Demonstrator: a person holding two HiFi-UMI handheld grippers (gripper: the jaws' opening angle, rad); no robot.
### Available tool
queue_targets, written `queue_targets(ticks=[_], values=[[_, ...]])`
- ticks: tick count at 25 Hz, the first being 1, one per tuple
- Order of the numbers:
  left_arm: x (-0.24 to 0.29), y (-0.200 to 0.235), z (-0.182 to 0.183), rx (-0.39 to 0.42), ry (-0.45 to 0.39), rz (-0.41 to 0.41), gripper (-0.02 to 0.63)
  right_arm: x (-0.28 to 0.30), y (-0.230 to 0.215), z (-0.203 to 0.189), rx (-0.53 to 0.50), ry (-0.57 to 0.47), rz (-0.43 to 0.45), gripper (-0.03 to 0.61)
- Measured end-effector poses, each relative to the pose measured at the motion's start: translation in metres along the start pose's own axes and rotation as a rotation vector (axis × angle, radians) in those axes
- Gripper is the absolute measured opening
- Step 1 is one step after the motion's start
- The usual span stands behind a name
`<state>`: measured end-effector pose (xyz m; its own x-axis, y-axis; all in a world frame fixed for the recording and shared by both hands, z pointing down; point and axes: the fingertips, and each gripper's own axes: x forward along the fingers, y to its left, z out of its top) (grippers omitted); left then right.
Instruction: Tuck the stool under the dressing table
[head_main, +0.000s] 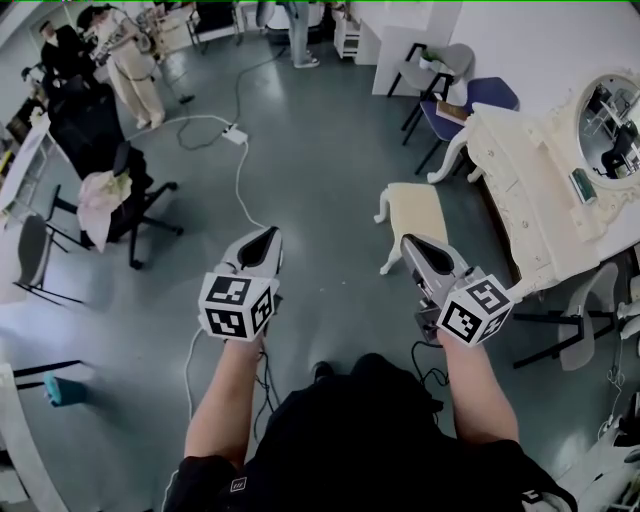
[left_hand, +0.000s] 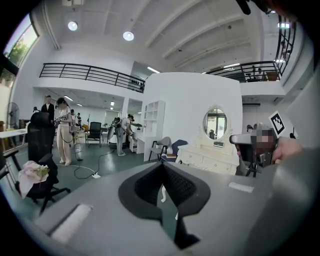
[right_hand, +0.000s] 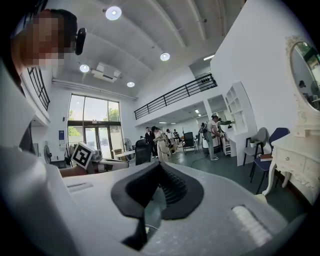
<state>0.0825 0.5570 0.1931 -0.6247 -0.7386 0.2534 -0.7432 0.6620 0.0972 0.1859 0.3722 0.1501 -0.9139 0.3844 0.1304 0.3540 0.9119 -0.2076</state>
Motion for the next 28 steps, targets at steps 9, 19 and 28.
queue_targets(ticks=[9, 19, 28], values=[[0.043, 0.038, -0.009, -0.011, 0.033, 0.013, 0.018, 0.049, -0.031, -0.022, -0.018, 0.045, -0.007, 0.005], [0.158, 0.078, -0.001, -0.018, 0.087, 0.036, 0.018, 0.125, -0.132, -0.029, 0.065, 0.085, 0.003, 0.005], [0.293, 0.073, 0.051, 0.028, 0.091, -0.046, 0.018, 0.162, -0.258, 0.003, 0.11, 0.045, -0.076, 0.005]])
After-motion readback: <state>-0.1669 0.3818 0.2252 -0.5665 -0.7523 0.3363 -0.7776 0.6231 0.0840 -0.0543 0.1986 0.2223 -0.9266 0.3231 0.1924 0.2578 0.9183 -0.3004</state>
